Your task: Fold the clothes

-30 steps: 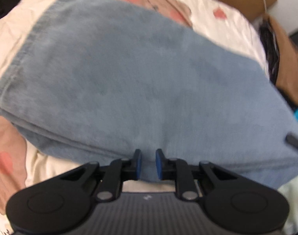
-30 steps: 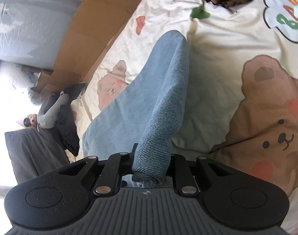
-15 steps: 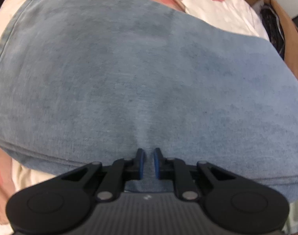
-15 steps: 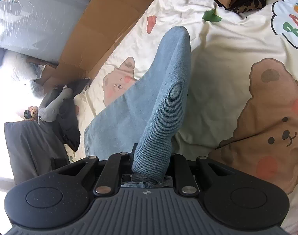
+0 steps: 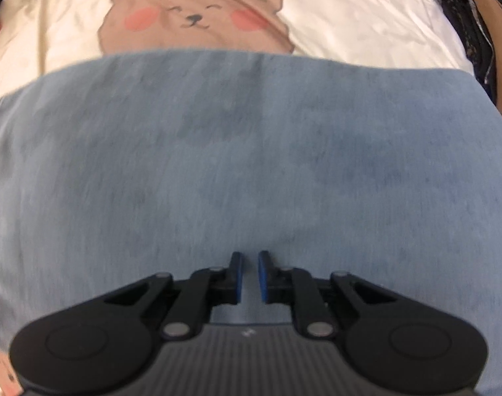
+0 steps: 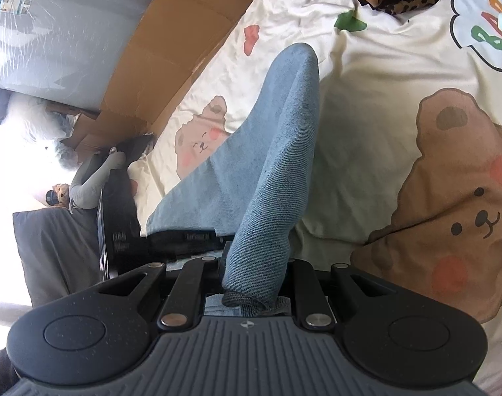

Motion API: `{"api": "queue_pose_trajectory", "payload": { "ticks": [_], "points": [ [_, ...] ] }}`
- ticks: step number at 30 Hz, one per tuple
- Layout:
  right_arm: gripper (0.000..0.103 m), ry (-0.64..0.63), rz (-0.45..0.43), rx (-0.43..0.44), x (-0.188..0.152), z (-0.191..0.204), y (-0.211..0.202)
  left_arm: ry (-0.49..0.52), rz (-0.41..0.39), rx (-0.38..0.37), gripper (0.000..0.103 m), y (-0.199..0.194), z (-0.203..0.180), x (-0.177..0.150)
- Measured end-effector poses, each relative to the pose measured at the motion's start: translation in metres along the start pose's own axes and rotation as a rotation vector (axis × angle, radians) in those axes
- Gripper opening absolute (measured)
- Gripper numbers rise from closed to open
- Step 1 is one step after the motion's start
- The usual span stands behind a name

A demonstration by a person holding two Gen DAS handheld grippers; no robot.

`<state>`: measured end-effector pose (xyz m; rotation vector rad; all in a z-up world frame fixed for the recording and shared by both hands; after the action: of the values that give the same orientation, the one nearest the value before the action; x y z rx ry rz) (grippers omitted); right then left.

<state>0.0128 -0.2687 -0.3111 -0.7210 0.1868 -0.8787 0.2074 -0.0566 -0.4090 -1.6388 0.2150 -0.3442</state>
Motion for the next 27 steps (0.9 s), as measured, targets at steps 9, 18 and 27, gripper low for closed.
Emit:
{"api": "queue_pose_trajectory", "payload": {
  "ticks": [9,18,27],
  "points": [
    [0.014,0.036,-0.007,0.007,-0.002,-0.009,0.0,0.005,-0.031,0.022,0.011,-0.001,0.003,0.05],
    [0.014,0.05,-0.014,0.012,0.0,-0.011,0.002,0.055,-0.071,0.088,0.011,-0.002,-0.001,0.087],
    [0.014,0.037,-0.002,0.041,0.002,-0.005,0.003,0.087,-0.063,0.083,0.013,0.002,-0.013,0.08]
  ]
}}
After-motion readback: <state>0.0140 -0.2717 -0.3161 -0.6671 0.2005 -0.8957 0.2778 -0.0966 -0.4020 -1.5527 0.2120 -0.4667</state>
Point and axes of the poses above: each gripper's, at about its wrist camera, not at the fingertips, and y roughly the way its jaws point, z to its left, x to its top, the point moved 4 cm from there along y, roughly the way its jaws point, and after that the axes turned 1 degree about y, right-handed, at the moved point
